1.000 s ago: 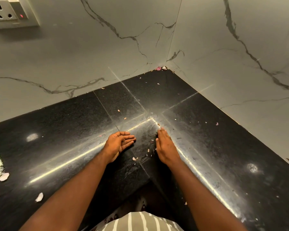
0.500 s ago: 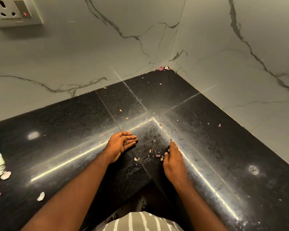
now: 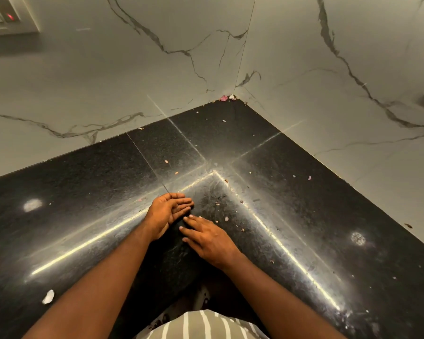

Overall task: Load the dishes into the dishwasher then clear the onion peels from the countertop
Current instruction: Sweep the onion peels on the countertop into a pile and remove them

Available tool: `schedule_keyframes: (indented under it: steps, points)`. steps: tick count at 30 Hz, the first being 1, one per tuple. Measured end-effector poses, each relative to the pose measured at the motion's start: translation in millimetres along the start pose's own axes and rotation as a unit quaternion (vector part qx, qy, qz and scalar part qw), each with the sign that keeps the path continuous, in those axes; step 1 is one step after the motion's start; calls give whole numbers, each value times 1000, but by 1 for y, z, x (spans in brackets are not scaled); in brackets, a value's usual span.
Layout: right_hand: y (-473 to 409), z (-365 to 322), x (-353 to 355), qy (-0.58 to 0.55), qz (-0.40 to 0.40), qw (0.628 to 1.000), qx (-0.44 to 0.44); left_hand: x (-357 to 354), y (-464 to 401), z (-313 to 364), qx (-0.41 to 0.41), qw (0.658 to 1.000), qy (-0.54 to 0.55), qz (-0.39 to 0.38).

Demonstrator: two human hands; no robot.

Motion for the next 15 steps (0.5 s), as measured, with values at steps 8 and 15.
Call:
schedule_keyframes:
  steps: [8,15]
  points:
    - [11,31,39,55,73,995,-26,-1,0,-1,6,1000,3,7]
    - [37,40,38,85,57,990,-94,1,-2,2,12,1000,-7,-5]
Point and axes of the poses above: each hand's wrist, its own y-axis away from the middle knuckle, its own x-axis out of the back of the hand, z = x × y, the point moved 5 cm from there along -y, towards the middle knuckle, and after that the axes turned 4 degrees about -x, right-handed, at the moved point
